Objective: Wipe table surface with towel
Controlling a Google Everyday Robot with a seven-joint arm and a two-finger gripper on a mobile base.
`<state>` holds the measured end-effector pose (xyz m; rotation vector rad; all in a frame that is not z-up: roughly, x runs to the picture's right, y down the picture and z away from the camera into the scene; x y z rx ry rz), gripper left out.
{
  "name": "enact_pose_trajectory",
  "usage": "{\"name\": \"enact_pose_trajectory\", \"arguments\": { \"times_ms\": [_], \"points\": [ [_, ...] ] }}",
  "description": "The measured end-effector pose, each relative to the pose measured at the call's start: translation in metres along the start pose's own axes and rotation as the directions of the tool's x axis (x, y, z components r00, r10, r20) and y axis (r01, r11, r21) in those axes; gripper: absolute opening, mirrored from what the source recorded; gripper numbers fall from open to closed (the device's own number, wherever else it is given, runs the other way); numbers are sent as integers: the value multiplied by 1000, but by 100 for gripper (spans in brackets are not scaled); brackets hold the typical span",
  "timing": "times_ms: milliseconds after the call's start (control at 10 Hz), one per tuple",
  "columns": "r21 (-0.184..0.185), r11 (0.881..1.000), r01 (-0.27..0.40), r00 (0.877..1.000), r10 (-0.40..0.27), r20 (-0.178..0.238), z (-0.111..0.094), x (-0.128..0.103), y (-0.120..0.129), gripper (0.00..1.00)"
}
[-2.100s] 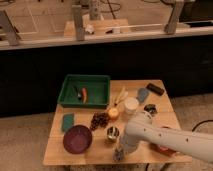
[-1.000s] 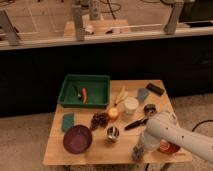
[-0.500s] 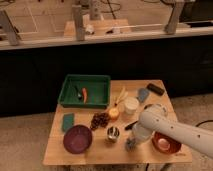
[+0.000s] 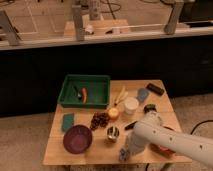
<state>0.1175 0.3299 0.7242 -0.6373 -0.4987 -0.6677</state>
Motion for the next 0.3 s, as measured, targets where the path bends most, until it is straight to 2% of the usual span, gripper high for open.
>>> {"name": "enact_pose_trajectory", "arguments": {
  "times_ms": [100, 300],
  "points": [
    [-7, 1000, 9, 1000, -9, -3, -4, -6, 9, 0],
    [-32, 999, -17, 1000, 17, -16, -6, 2, 31, 0]
  ]
}}
